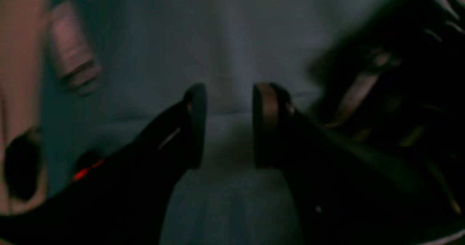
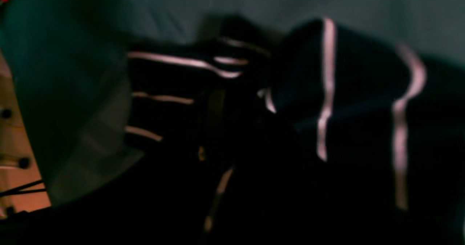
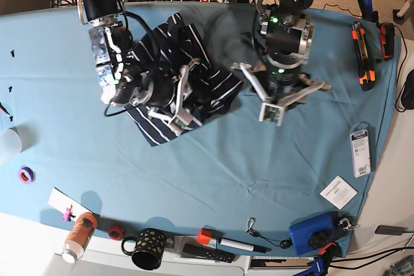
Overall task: Layout the t-shirt on the table in an organized manner, then fold the t-shirt properly
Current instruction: 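Press and tuck the folded shirt edges with both grippers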
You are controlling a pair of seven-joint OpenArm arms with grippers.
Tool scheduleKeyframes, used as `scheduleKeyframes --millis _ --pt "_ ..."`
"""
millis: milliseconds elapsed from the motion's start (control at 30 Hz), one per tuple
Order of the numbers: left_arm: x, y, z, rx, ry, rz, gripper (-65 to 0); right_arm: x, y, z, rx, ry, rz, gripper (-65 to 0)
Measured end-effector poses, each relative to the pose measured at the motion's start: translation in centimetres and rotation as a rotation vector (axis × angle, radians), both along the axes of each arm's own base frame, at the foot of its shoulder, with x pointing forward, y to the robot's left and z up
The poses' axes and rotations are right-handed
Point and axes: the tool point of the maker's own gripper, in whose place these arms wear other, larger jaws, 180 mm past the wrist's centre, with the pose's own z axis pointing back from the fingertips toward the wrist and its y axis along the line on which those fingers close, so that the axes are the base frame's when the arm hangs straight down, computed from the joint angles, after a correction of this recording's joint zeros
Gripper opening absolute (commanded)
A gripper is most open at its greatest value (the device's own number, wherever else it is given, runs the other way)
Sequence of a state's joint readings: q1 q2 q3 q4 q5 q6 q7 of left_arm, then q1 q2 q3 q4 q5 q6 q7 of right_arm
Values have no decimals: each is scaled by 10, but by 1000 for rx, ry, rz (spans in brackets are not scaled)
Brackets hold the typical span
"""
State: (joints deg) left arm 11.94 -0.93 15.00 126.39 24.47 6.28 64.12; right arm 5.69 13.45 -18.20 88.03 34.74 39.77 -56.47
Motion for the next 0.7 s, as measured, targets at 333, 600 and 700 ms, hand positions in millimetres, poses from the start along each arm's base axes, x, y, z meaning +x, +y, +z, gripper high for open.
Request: scheduleKeyframes --millis 333,600,700 --pt "-12 34 -2 172 -9 67 -650 25 -25 57 -51 -148 -118 -650" --pt "-36 29 -24 147 77 42 -650 18 -69 89 -102 -207 -281 -650" --pt "-43 44 -31 153 103 82 -650 -1 -81 82 -123 -181 -312 -650"
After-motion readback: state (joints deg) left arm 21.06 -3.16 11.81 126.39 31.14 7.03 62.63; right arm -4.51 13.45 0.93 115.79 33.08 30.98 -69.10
